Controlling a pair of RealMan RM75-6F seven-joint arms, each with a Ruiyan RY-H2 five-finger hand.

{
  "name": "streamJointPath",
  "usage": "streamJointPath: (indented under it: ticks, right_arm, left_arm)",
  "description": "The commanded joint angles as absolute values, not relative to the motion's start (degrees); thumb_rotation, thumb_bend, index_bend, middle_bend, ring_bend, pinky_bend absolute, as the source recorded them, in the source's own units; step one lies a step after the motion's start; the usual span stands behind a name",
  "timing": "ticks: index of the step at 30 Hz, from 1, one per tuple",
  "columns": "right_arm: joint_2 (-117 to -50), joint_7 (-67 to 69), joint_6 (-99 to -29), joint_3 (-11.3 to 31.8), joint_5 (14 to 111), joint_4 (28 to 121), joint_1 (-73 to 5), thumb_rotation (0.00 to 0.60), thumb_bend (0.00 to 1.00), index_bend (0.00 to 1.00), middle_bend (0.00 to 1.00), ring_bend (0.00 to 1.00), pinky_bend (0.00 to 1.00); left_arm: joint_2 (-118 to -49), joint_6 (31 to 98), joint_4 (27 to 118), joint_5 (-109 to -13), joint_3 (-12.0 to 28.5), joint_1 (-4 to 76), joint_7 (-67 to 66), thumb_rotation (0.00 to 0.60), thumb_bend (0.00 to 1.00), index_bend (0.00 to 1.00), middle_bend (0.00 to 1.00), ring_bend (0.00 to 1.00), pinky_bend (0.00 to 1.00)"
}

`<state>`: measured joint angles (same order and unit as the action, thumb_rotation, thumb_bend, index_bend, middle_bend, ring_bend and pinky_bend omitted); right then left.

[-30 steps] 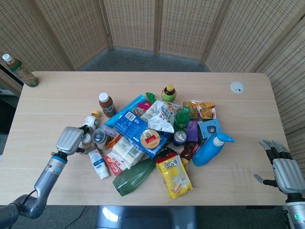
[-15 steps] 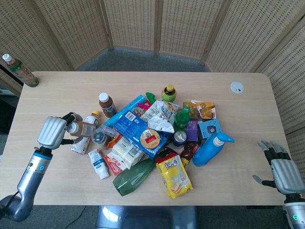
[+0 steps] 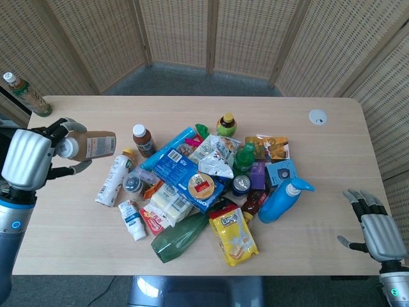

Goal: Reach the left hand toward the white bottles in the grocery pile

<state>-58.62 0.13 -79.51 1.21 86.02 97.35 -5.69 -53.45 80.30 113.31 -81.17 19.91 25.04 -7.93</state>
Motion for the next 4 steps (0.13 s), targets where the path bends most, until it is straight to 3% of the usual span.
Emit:
streamJointPath:
  ticks: [1, 4]
  right_arm:
    - [-58.58, 0.22, -79.5, 1.25, 85.87, 97.31, -5.66, 0.6, 0.0, 0.0, 0.0, 0.0, 0.0]
    - [-58.54, 0.3, -79.51, 1.26, 85.82, 97.28, -5.64, 0.6, 0.0, 0.0, 0.0, 0.0, 0.0]
  left_arm:
    - [-53.0, 80.58, 114.05, -80.52, 20.21, 24.95, -7.92, 0.6, 0.07, 0.67, 0.89, 0.83, 0.78]
    - [-53.17, 80.39, 114.14, -80.58, 19.83, 25.11, -8.17, 0.6, 0.07, 0.67, 0.89, 0.83, 0.78]
